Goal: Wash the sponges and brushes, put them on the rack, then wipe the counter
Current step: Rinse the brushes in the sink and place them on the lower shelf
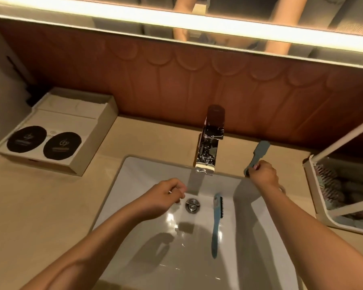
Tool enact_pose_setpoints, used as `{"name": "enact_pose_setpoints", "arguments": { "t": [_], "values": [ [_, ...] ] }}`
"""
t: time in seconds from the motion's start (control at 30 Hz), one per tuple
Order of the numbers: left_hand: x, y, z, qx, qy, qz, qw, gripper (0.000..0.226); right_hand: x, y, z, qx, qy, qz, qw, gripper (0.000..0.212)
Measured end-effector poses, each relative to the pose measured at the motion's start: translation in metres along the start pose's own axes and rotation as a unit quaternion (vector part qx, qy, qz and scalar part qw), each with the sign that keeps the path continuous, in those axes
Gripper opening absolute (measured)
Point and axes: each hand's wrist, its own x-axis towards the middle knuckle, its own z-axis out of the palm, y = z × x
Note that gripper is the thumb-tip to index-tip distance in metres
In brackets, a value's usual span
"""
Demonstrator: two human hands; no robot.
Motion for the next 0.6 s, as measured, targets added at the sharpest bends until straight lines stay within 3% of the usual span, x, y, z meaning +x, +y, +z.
{"name": "enact_pose_setpoints", "arguments": {
  "t": [0.1, 0.3, 0.4, 0.47, 0.53, 0.6],
  "values": [
    [-0.005, -0.006, -0.001, -0.015, 0.012, -0.008, 1.0, 0.017, -0.012, 0.008, 0.008, 0.015, 0.012, -0.011, 1.0, 0.009],
    [-0.022, -0.015, 0.007, -0.032, 0.02, -0.033, 0.999, 0.018, -0.019, 0.01, 0.012, 0.096, 0.011, 0.058, 0.994, 0.031],
    [-0.033, -0.018, 0.007, -0.051, 0.029, -0.043, 0.997, 0.019, -0.026, 0.006, 0.016, 0.155, 0.013, 0.081, 0.985, 0.015],
    [-0.04, -0.019, 0.008, -0.074, 0.037, -0.053, 0.995, 0.019, -0.034, 0.005, 0.021, 0.2, -0.007, 0.093, 0.975, 0.025],
    [-0.045, -0.019, 0.01, -0.087, 0.041, -0.059, 0.994, 0.019, -0.047, 0.005, 0.023, 0.268, -0.042, 0.107, 0.957, 0.018],
    [-0.051, -0.019, 0.012, -0.1, 0.041, -0.063, 0.992, 0.019, -0.071, 0.0, 0.021, 0.39, -0.091, 0.127, 0.907, 0.006]
  ]
}}
